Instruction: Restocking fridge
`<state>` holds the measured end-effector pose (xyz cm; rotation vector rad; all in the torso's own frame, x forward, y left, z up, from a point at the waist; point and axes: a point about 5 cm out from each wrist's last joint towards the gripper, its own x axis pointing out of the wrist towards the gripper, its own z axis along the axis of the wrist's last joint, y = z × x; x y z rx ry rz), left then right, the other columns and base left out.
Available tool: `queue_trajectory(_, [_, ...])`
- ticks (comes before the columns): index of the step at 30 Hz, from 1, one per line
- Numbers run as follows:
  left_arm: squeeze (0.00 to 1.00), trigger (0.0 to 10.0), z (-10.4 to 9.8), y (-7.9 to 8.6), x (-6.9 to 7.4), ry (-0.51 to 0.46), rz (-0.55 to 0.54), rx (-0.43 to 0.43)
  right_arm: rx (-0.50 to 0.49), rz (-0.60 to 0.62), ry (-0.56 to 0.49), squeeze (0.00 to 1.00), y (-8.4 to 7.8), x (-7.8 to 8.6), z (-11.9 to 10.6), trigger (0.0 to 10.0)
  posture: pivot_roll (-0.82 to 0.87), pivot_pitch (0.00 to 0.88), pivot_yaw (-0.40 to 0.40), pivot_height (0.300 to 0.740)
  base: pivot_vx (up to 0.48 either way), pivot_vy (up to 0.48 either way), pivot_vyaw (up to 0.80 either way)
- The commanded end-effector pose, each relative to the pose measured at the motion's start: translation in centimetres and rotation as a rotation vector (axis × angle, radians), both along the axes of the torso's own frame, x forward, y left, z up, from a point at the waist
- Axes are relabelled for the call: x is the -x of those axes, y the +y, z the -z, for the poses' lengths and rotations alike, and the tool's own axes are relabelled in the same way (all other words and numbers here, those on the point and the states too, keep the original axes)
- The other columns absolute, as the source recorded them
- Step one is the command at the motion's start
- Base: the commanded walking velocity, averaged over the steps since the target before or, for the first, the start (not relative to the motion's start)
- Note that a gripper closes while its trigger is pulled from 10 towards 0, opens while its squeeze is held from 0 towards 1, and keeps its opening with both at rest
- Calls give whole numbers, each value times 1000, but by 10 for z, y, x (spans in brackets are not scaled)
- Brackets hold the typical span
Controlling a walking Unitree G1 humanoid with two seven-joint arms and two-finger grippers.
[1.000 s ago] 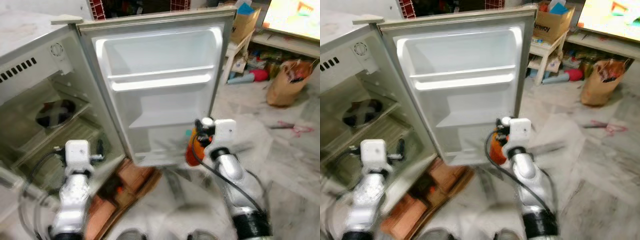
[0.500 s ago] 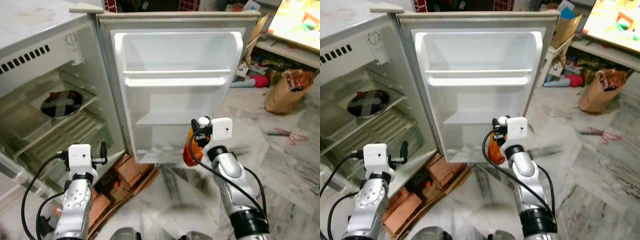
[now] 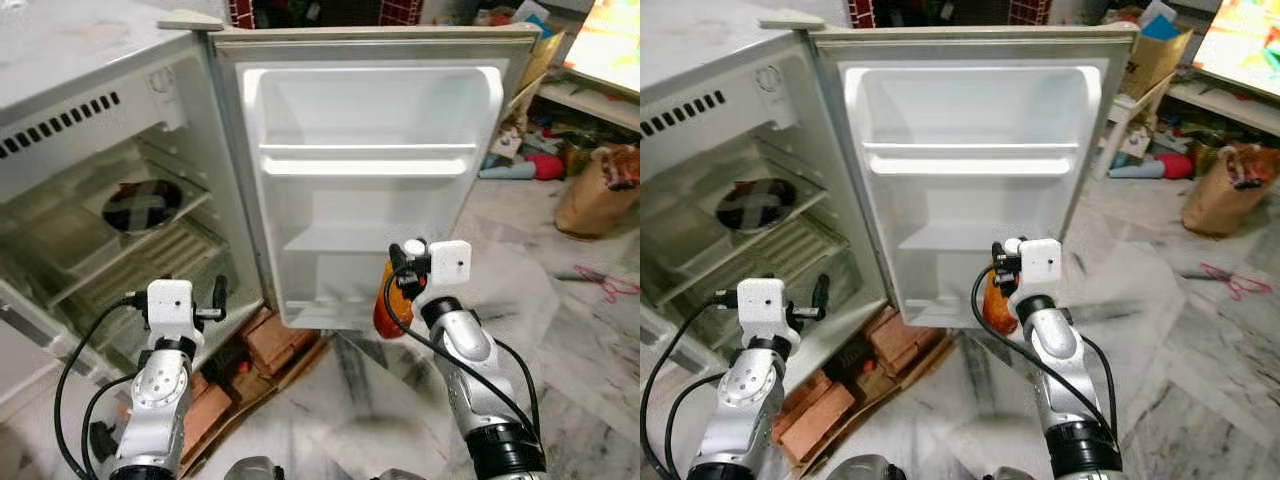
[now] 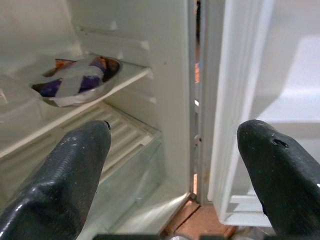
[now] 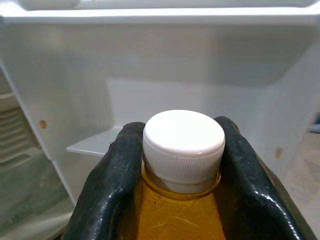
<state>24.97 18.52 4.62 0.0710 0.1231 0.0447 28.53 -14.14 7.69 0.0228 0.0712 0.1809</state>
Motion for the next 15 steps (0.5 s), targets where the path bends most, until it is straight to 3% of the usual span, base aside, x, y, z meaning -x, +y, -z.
queue_trajectory(1, [0,10000,-2,1,-1,-5,9,-4,-9,-4,-44,0,0,-2,-9,10000,-8,0,2,740,277,266,0])
queue_trajectory(12, [0,10000,0,-3,0,2,29,0,-5,9,-53,0,-2,-5,-12,10000,-9,0,5,740,281,263,0])
queue_trajectory(15, [0,10000,2,-7,1,14,45,4,11,36,-54,0,-5,-5,-11,10000,-14,0,9,740,263,0,0])
